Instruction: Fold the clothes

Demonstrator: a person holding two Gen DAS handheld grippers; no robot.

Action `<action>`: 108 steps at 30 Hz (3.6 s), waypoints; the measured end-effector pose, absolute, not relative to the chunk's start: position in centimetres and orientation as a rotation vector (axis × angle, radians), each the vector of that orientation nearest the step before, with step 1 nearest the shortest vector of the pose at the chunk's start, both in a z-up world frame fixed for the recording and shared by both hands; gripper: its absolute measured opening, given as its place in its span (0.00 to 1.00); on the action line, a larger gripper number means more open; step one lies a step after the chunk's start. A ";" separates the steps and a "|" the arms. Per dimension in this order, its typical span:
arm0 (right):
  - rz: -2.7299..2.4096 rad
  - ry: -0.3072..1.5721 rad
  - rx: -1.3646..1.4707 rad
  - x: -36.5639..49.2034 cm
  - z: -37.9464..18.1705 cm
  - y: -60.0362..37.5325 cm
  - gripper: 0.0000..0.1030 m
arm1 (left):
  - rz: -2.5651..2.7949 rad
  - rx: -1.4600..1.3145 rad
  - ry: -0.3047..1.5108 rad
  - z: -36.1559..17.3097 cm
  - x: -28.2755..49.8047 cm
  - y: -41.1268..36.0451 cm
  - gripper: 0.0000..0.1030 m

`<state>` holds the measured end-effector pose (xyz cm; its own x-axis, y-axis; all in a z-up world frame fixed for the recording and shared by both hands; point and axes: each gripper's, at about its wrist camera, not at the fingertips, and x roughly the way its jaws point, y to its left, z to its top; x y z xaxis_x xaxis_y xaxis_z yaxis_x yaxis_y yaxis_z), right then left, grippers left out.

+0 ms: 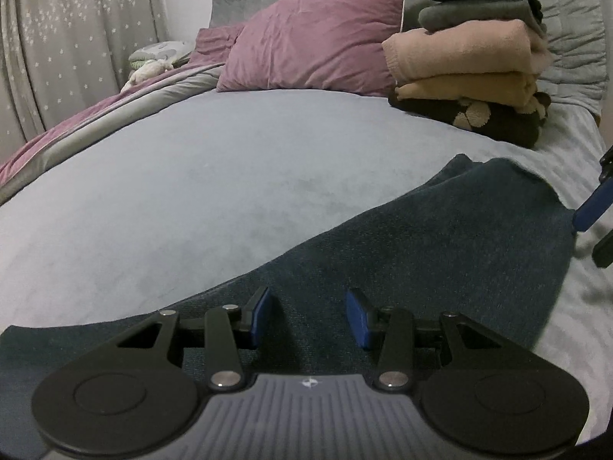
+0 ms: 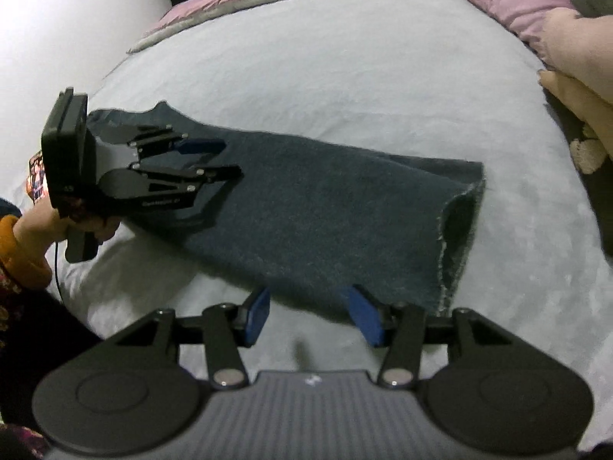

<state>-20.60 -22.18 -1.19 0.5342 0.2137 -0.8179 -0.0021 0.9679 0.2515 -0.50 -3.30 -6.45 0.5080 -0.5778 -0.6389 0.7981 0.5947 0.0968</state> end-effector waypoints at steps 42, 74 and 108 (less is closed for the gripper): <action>0.033 0.760 1.273 -13.8 -12.8 -38.1 0.21 | -0.856 0.406 0.608 -6.7 -0.2 -3.2 0.43; -0.183 0.747 0.323 -13.1 -4.7 -30.3 0.33 | -0.850 0.436 0.596 -6.3 -0.8 -2.3 0.44; -0.307 0.748 -0.185 -12.4 -6.8 -23.6 0.22 | -0.830 0.472 0.572 -6.5 -1.5 -0.2 0.50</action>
<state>-12.40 -23.63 -6.82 0.6917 -0.3381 -0.6382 0.2074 0.9394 -0.2729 -1.52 -0.20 -6.53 0.5425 -0.5474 -0.6372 0.7905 0.5894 0.1665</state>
